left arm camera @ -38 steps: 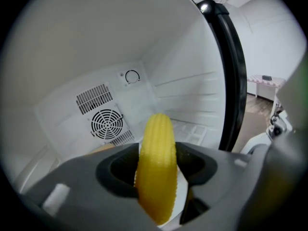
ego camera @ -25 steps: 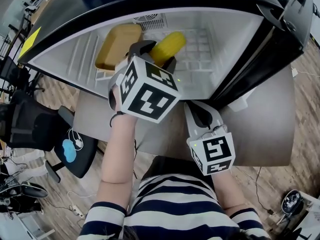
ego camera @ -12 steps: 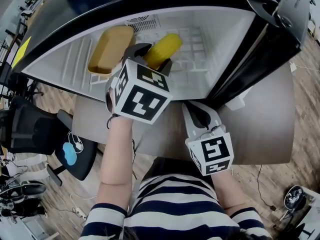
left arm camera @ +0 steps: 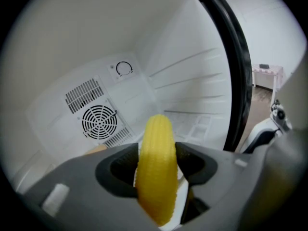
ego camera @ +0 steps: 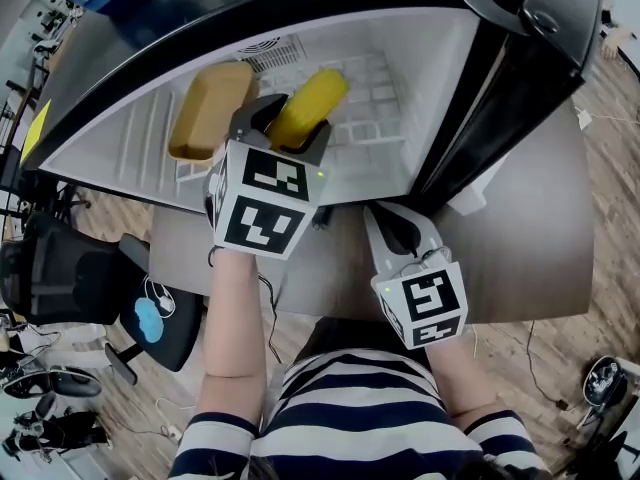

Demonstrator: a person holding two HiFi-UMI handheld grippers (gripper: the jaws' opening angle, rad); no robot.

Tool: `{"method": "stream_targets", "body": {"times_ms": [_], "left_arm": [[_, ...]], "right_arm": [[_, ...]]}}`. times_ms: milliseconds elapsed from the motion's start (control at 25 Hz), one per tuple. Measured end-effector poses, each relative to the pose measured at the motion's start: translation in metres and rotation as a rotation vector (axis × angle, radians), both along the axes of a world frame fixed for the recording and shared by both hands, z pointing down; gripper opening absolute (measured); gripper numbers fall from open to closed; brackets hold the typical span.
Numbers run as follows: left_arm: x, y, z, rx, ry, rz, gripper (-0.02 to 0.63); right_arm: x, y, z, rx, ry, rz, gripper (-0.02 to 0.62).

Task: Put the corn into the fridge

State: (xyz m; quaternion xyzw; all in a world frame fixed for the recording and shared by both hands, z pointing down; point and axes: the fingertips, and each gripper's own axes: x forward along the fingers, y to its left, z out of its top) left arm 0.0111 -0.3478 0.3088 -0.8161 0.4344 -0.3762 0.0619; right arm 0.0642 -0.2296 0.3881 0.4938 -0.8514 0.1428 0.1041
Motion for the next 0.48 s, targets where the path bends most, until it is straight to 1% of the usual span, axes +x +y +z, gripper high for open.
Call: {"method": "stream_targets", "body": {"times_ms": [280,480], "left_arm": [[0.0005,0.0002,-0.0018,0.051,0.010,0.020,0.000],[0.0020,0.0018,-0.0041,0.099,-0.007,0.033,0.000]], "right_arm": [[0.0012,-0.0009,0.0010,0.000,-0.003,0.013,-0.002],[0.0031,0.0005,0.0008,-0.003,-0.004,0.026,-0.002]]}}
